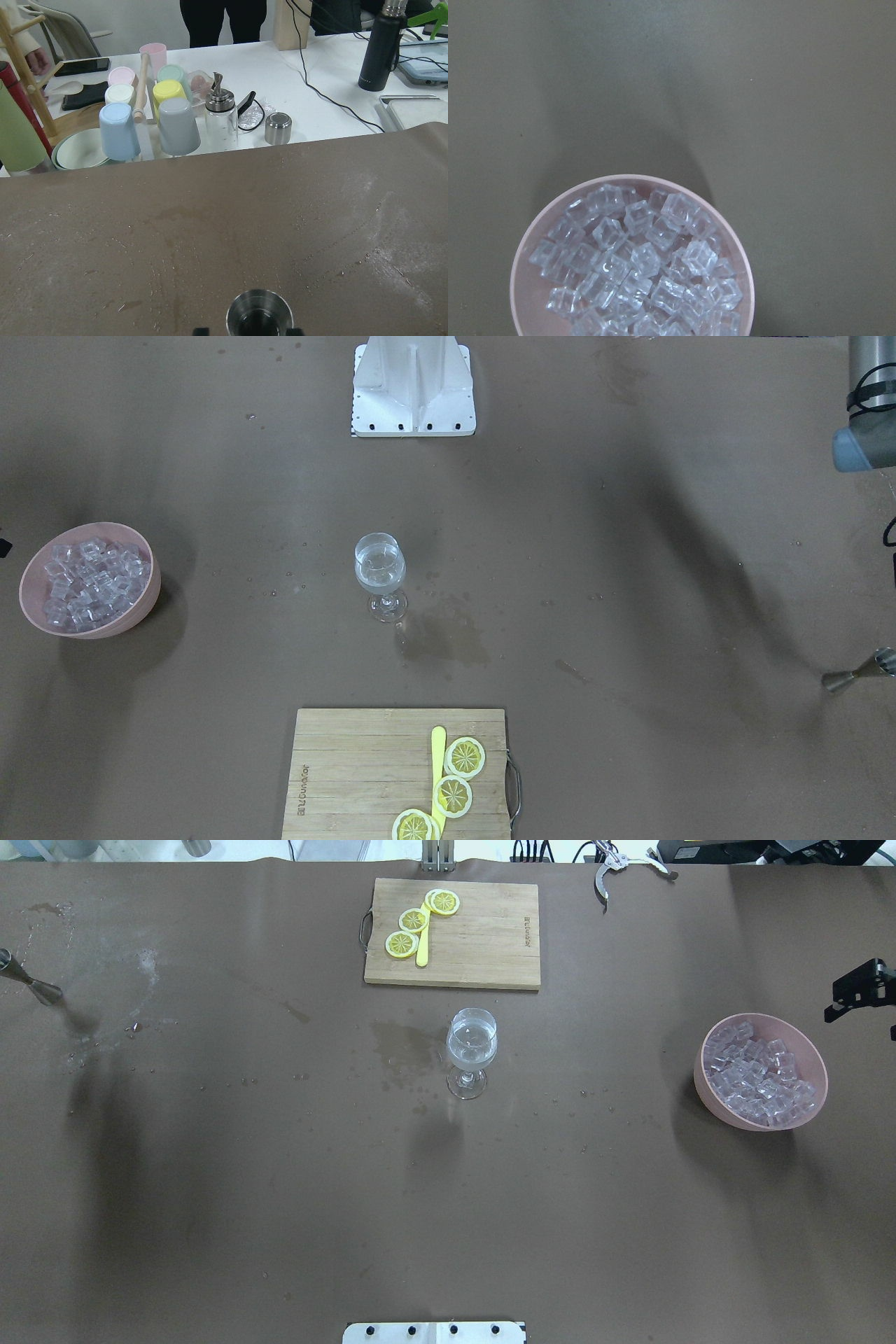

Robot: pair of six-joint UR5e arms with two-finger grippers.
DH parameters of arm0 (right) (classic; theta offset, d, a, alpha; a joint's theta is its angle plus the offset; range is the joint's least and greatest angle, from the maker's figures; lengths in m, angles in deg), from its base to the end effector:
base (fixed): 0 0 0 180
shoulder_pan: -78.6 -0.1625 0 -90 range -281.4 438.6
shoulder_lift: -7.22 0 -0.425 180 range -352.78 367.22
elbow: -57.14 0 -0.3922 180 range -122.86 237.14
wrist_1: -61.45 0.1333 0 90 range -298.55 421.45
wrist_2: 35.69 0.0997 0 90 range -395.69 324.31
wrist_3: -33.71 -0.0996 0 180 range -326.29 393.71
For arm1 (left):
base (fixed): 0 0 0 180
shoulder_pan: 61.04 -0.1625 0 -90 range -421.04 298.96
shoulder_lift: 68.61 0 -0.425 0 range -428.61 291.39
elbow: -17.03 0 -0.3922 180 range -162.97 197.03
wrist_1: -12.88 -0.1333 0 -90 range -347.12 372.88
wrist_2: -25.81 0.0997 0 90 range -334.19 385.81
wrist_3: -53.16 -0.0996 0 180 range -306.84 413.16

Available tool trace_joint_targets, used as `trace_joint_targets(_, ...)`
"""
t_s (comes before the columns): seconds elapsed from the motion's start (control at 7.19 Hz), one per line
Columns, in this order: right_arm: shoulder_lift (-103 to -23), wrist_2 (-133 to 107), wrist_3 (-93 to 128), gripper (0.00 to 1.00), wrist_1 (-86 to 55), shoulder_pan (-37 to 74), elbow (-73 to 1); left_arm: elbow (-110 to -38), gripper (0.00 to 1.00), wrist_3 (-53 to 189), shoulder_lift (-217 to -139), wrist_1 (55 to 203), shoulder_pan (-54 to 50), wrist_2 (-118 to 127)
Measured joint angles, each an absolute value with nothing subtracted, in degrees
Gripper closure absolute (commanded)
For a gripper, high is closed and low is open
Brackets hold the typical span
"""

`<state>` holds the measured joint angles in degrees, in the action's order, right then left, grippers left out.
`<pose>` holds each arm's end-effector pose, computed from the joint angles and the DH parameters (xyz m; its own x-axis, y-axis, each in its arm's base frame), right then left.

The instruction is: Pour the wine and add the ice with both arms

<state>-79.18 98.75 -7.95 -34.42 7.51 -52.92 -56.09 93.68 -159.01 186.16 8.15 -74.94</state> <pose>-0.1027 -0.4961 0.4665 0.6580 0.2747 0.7012 -0.1723 0.9613 -0.2149 0.0733 -0.5159 0.6457 0.7427 0.1479 -0.6530 0.4507 0.6108 0.6510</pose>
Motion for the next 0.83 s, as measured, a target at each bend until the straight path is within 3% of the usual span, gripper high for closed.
trace_joint_targets(0.28,-79.2,97.6,-10.8,0.0,-34.4,11.3,-53.6,-52.2,0.42,93.8,-160.6,190.5,5.0,-71.0)
trace_joint_targets(0.83,-80.1,93.3,-10.6,0.0,-28.5,15.9,-53.3,-47.1,0.41,93.1,-161.2,194.0,4.3,-68.1)
